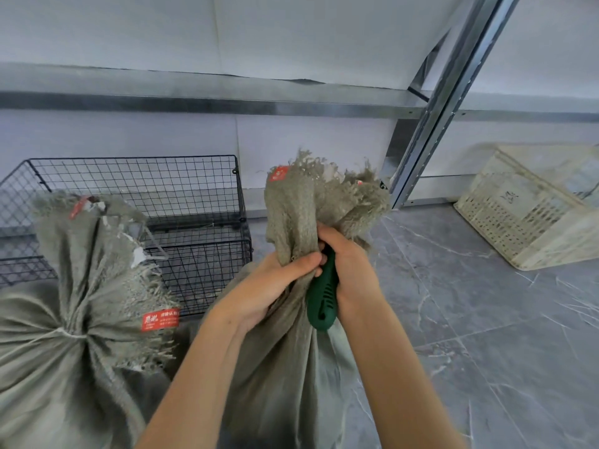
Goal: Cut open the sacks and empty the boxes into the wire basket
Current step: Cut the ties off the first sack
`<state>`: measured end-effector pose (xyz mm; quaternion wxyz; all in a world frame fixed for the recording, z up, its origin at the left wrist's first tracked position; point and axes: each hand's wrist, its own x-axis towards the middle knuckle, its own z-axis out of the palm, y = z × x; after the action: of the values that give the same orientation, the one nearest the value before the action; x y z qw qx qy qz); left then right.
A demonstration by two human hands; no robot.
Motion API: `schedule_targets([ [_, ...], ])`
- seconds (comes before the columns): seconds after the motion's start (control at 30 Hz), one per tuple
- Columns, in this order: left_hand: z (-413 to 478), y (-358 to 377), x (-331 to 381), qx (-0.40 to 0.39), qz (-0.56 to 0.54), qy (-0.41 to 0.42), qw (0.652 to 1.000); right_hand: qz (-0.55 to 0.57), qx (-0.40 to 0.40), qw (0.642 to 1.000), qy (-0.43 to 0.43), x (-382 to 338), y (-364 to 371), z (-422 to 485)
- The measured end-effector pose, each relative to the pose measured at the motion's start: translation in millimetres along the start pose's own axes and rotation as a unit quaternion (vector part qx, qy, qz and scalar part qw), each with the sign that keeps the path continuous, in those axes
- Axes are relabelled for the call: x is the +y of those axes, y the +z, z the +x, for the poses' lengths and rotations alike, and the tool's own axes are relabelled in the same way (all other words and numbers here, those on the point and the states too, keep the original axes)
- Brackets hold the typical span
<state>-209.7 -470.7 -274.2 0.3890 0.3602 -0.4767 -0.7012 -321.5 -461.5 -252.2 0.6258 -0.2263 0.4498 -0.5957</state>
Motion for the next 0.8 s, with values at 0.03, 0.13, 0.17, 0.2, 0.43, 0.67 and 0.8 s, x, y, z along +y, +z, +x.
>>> schedule_targets([
  [0.03,0.3,3.1,-1.9,0.019,-0.023,0.003,1.0,0.011,0.007,1.0,-0.001,1.4,-0.2,1.1],
  [0.13,1.3,8.2,-5.6,0.053,-0.091,0.008,0.994,0.037,0.012,0.999,-0.005,4.2,0.9,3.6],
  [0.17,1.8,7.8,-5.4,0.058,-0.112,0.001,0.992,0.037,0.01,0.999,-0.002,4.2,0.5,4.7],
  [0.2,2.2,6.2,-5.3,0.059,-0.125,-0.011,0.99,0.03,0.004,1.0,0.005,3.3,0.4,5.1],
  [0.43,-0.4,-9.9,-4.1,-0.003,-0.086,-0.077,0.993,-0.076,-0.077,0.993,0.052,-12.6,-14.7,6.1],
  [0.67,6.3,-20.4,3.1,0.163,-0.09,-0.017,0.982,-0.323,-0.163,0.928,0.093,-35.2,-49.1,-2.2],
  [0.8,10.6,-20.6,1.6,0.204,-0.098,0.004,0.974,-0.395,-0.204,0.885,0.14,-43.5,-69.7,-9.9],
])
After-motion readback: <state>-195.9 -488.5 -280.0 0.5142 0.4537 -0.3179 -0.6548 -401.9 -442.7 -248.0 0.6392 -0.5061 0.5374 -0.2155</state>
